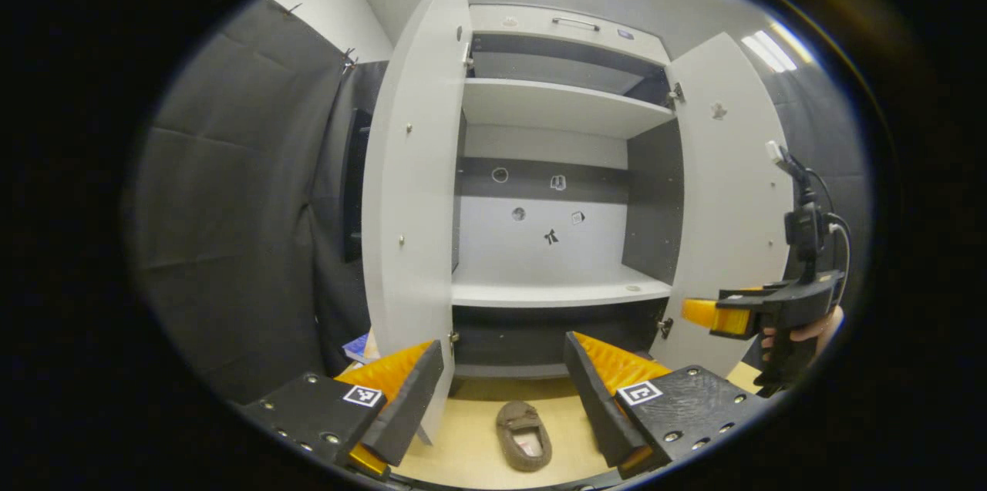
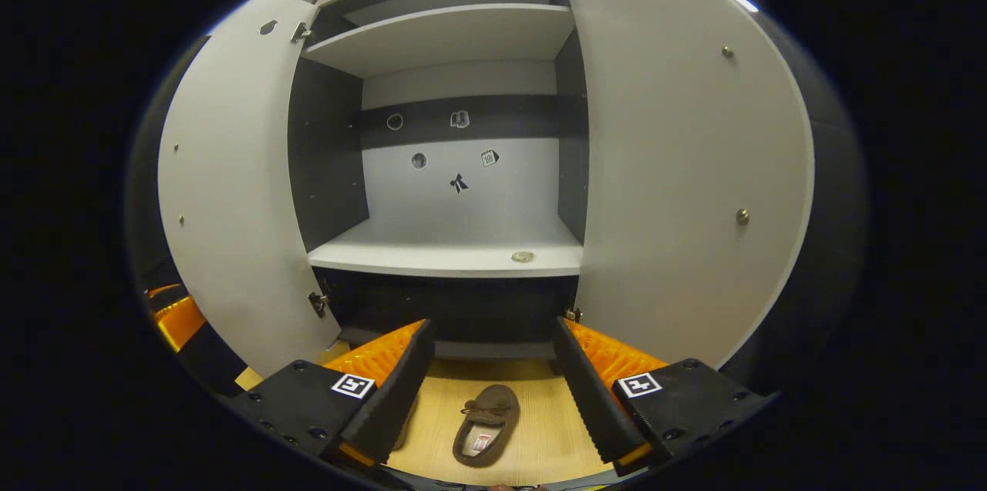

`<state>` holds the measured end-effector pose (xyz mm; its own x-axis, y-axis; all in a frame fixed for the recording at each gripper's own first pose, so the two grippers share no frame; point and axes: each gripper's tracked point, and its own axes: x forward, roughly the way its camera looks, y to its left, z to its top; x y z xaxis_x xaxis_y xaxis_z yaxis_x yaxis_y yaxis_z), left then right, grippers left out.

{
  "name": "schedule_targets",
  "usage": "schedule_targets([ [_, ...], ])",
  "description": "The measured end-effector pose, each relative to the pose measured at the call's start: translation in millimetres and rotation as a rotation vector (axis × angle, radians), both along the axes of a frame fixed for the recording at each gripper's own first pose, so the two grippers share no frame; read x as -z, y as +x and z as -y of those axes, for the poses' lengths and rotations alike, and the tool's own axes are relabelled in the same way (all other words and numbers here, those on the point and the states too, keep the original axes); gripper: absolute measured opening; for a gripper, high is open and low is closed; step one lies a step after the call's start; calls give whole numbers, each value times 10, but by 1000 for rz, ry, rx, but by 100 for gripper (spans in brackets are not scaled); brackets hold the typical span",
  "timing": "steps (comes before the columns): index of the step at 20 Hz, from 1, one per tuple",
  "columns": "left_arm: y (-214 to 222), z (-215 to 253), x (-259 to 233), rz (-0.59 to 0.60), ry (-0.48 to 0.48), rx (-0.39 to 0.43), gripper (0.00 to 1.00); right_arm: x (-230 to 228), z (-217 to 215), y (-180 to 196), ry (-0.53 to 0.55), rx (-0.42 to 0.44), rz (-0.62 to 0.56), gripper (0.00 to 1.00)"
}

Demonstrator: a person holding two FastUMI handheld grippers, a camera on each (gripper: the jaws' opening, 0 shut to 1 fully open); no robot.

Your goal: Grab one shoe with the right hand and put it into the shoe cabinet, grab the other shoe with the left hand and put it into the shoe cabinet; then close the right door with the right hand and the left door with the left hand.

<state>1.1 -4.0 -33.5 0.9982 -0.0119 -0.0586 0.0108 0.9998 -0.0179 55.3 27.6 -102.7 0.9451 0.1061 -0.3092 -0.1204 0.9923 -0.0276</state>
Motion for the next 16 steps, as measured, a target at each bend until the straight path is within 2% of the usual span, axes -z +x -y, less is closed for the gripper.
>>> schedule_targets([
  [8,38,68,388,-90,-25,41,100,1159,-347,27,24,-86,-292,98],
  [10,58,77,475,-109,-38,50,100,1453,-434,58,16,-108,-336,93],
  [11,71,86,523,-121,-41,57,94,1611,-451,63,3,-116,-361,93],
  [12,84,91,584,-135,-34,63,94,1779,-453,38,-15,-120,-384,97],
  [16,138,45,804,-171,17,68,94,2310,-516,46,-16,-128,-487,98],
])
